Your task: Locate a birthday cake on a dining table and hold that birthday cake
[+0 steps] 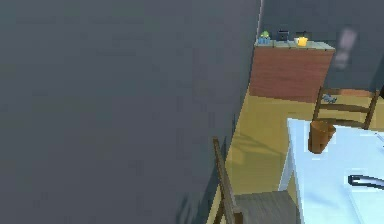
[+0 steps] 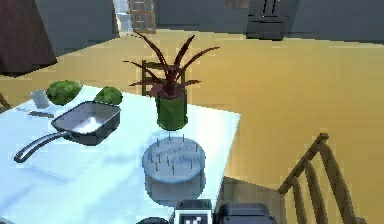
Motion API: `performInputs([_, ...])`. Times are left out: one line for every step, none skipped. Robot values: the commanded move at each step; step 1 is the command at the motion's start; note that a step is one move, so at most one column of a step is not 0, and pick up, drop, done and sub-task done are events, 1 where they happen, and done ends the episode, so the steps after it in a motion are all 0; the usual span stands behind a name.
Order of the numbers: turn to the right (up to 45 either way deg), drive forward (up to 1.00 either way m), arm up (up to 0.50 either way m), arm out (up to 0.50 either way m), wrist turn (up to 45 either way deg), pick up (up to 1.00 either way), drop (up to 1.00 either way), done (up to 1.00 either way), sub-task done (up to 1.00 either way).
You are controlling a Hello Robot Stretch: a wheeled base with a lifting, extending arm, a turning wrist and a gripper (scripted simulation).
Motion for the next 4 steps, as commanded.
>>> performInputs([0.0,0.0,0.0,0.16,0.0,0.0,0.0,0.0,0.0])
performInputs([0.0,0.0,0.0,0.0,45.0,0.0,0.0,0.0,0.0])
performInputs([0.0,0.0,0.0,0.0,45.0,0.0,0.0,0.0,0.0])
performInputs([0.0,0.0,0.0,0.0,45.0,0.0,0.0,0.0,0.0])
